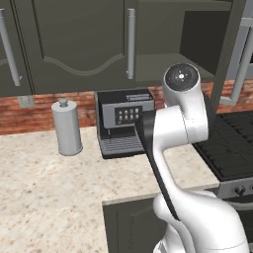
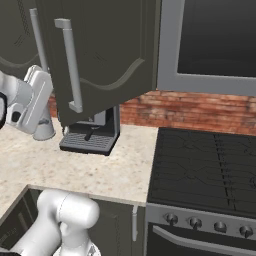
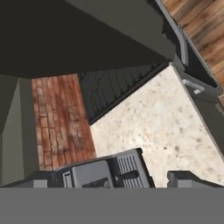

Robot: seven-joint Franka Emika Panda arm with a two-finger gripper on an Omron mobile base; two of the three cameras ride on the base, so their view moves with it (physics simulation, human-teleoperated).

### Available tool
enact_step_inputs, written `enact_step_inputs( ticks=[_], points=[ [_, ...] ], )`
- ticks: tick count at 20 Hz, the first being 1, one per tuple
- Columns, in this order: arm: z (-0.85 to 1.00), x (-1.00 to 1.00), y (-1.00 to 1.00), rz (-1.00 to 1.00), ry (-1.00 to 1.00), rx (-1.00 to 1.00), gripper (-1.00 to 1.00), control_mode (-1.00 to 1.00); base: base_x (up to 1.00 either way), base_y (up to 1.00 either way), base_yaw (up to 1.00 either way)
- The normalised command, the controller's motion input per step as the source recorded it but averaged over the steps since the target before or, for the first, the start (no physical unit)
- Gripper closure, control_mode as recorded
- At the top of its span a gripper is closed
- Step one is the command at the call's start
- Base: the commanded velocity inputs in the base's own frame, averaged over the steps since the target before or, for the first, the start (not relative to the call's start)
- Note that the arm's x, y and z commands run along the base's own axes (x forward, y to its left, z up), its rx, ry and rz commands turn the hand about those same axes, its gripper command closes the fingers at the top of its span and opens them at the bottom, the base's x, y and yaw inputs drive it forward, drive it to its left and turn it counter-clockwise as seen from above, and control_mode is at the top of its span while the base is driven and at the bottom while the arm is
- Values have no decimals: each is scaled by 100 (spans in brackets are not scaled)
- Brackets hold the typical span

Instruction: Open the cabinet, pick the kettle from the cabinet, and place it in the sink.

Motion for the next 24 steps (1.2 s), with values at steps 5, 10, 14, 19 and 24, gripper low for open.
enact_step_inputs(
  ticks=[5, 10, 14, 19, 24],
  points=[
    [2, 26, -2, -12, -6, -15, -100, -100, 0, 0, 0],
    [7, 24, -3, -10, 0, -9, -100, -100, 0, 0, 0],
    [5, 21, -5, -9, 0, -6, -100, -100, 0, 0, 0],
    [1, 16, -15, -5, 0, -1, -100, -100, 0, 0, 0],
    [0, 5, -12, -3, 0, 0, -100, -100, 0, 0, 0]
  ],
)
